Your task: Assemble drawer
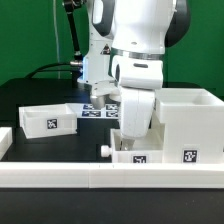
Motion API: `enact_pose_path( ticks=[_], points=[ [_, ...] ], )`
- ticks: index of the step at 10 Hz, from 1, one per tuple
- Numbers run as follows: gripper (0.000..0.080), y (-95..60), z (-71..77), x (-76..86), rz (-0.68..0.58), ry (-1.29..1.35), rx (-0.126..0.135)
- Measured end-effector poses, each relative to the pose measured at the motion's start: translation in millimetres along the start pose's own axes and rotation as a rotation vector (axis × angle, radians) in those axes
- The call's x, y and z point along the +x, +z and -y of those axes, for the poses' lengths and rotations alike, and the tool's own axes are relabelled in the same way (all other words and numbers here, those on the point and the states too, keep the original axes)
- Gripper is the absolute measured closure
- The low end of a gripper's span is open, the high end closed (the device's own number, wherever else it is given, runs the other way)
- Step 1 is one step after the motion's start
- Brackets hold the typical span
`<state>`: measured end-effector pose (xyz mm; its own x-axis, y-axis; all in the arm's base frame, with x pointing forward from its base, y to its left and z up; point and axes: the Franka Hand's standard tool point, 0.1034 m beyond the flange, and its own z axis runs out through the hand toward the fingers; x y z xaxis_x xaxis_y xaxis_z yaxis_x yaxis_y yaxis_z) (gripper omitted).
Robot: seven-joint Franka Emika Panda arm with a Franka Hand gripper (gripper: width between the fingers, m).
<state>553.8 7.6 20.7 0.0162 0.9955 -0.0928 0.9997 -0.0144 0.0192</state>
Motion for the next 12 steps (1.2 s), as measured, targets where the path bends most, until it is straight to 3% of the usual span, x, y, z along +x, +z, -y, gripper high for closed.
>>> enact_pose_path(
  ticks=[3, 5, 6, 8, 10, 12],
  points=[
    [0.0151, -31.0, -6.4, -17.4, 0.024, -0.019, 0.008],
    [0.015, -46.2, -12.0, -44.7, 0.043, -0.029, 0.034],
    [0.015, -49.4, -15.8, -58.9, 0.033, -0.041, 0.03],
    [0.015, -47.5, -14.6, -63.2, 0.027, -0.044, 0.033],
    [0.015, -37.5, -11.1, -89.2, -0.078, -0.075, 0.049],
    [0.015, -31.3, -17.6, -106.3, -0.154, -0.073, 0.068]
  ],
)
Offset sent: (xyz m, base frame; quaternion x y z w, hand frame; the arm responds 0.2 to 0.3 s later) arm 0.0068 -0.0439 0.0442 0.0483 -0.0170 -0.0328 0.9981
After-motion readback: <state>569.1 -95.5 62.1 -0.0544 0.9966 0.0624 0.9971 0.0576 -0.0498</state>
